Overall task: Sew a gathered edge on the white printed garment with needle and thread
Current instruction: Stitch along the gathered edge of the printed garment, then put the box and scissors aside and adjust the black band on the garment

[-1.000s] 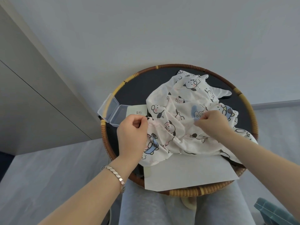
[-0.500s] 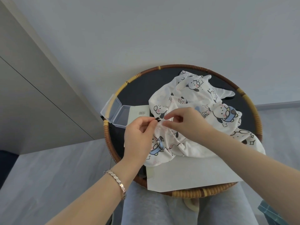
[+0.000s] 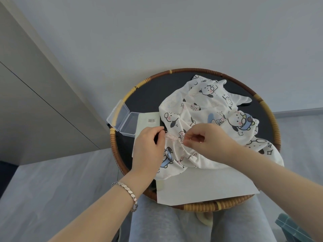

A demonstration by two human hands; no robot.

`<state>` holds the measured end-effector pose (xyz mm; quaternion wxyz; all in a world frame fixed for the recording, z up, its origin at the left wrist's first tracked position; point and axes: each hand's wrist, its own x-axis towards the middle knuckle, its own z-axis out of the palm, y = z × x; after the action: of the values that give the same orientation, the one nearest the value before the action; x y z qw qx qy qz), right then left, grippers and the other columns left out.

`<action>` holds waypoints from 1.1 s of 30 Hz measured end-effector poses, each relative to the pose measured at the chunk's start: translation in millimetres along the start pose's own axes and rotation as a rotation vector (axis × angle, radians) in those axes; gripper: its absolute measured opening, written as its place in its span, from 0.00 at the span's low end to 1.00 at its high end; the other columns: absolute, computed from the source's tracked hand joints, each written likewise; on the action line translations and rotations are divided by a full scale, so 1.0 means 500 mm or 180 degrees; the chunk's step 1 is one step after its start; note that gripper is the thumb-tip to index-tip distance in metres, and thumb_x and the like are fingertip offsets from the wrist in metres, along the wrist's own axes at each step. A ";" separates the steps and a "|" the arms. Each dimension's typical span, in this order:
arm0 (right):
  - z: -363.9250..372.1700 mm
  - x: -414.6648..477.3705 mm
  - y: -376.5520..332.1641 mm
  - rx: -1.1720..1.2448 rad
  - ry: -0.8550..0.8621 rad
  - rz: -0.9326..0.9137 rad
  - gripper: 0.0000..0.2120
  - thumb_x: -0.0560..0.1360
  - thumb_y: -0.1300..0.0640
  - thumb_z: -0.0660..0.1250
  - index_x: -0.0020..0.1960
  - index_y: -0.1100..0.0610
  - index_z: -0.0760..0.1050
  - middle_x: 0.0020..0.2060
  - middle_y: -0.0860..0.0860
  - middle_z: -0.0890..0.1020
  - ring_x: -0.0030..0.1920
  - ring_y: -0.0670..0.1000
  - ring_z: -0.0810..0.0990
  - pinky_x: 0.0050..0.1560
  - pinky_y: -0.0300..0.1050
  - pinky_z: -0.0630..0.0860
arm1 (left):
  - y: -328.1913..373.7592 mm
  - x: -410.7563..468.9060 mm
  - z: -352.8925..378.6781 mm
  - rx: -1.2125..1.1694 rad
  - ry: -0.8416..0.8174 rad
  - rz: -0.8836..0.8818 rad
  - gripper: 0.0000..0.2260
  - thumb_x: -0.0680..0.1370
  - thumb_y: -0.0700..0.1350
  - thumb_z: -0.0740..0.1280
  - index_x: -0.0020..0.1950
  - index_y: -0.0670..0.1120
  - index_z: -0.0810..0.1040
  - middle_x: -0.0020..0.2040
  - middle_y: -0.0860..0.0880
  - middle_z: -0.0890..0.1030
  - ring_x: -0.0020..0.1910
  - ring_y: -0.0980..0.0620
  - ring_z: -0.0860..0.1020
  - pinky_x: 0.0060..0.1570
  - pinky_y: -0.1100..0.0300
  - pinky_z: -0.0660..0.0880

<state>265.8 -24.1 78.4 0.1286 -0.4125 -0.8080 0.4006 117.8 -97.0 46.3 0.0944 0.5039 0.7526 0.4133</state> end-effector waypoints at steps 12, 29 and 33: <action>-0.026 0.071 0.107 -0.0803 0.0497 0.1222 0.12 0.75 0.61 0.58 0.34 0.55 0.63 0.33 0.50 0.66 0.39 0.54 0.68 0.29 0.38 0.60 | -0.043 0.007 0.009 0.0171 -0.1181 -0.0929 0.08 0.79 0.44 0.60 0.52 0.45 0.78 0.49 0.49 0.79 0.43 0.53 0.77 0.41 0.67 0.73; 0.165 0.214 -0.041 -0.0991 -0.0636 0.1169 0.25 0.72 0.47 0.66 0.62 0.60 0.64 0.55 0.55 0.77 0.55 0.55 0.77 0.47 0.45 0.72 | -0.111 0.096 -0.048 0.0399 -0.0410 -0.1063 0.10 0.78 0.40 0.60 0.55 0.47 0.77 0.53 0.51 0.79 0.48 0.56 0.75 0.45 0.63 0.69; 0.197 0.227 -0.036 -0.0833 -0.0374 0.1607 0.28 0.71 0.48 0.69 0.62 0.59 0.62 0.55 0.54 0.77 0.53 0.54 0.78 0.43 0.45 0.71 | -0.114 0.102 -0.053 0.0344 -0.0433 -0.1023 0.10 0.78 0.40 0.59 0.53 0.48 0.78 0.49 0.54 0.79 0.46 0.57 0.75 0.42 0.65 0.70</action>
<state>131.5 3.5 14.3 -0.0765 -0.5898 -0.7306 0.3354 39.9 -77.0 36.3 0.1826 0.4083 0.8364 0.3169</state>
